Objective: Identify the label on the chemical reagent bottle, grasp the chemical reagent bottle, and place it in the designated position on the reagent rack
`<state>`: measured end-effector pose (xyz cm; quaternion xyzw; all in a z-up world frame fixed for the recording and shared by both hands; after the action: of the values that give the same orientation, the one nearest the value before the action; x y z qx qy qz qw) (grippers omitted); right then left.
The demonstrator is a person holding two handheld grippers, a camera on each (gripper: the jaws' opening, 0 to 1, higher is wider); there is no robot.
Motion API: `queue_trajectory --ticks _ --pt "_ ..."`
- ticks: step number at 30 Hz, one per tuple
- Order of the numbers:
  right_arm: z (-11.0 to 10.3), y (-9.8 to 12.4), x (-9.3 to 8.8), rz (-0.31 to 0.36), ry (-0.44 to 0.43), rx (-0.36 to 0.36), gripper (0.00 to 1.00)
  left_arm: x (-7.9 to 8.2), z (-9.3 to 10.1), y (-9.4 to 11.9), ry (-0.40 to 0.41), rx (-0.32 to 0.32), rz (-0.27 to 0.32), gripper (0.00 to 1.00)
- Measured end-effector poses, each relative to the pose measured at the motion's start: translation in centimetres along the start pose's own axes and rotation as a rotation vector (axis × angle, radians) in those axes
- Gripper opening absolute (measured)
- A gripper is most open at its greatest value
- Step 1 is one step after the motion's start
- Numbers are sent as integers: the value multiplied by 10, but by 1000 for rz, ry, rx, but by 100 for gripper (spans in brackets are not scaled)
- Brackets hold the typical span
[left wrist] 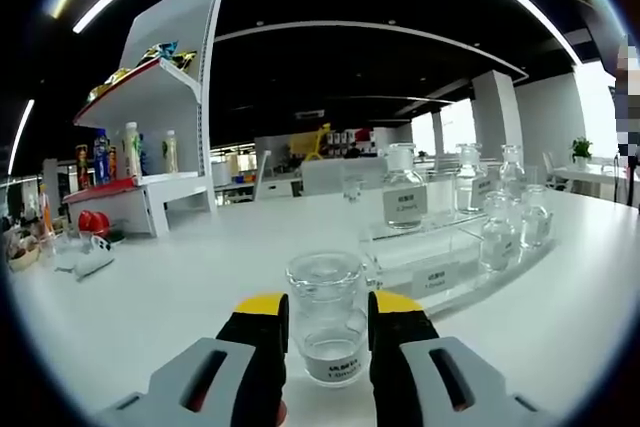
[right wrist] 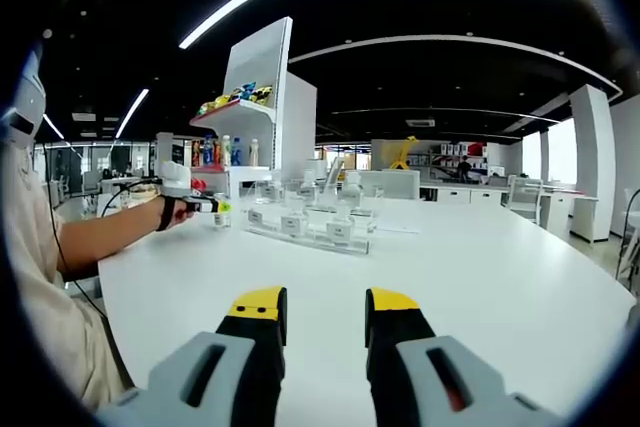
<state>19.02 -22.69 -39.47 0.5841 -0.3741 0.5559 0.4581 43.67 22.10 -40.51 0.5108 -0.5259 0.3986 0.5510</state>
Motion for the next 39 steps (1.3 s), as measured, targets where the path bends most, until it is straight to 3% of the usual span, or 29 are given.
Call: queue_trajectory --ticks 10,25,39 --pt "-1 0 1 -3 5 -1 31 0 0 1 18 -10 -1 31" --pt "-3 -1 0 -6 -3 5 31 1 -5 -9 -23 -10 14 28" --pt "-14 1 5 -8 0 4 31 5 -12 -16 16 -7 34 23"
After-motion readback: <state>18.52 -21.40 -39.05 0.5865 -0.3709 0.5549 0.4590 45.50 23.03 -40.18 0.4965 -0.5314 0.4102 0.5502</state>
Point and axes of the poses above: the point that each gripper's makers call its tool centre point, and the gripper's own axes: y roughly backward along the fingers, z roughly to its right, x roughly out of its top, the point moved 6 cm from there along y, roughly backward along the fingers, and after that the axes turned 2 degrees about -z, right-handed, at the moved point
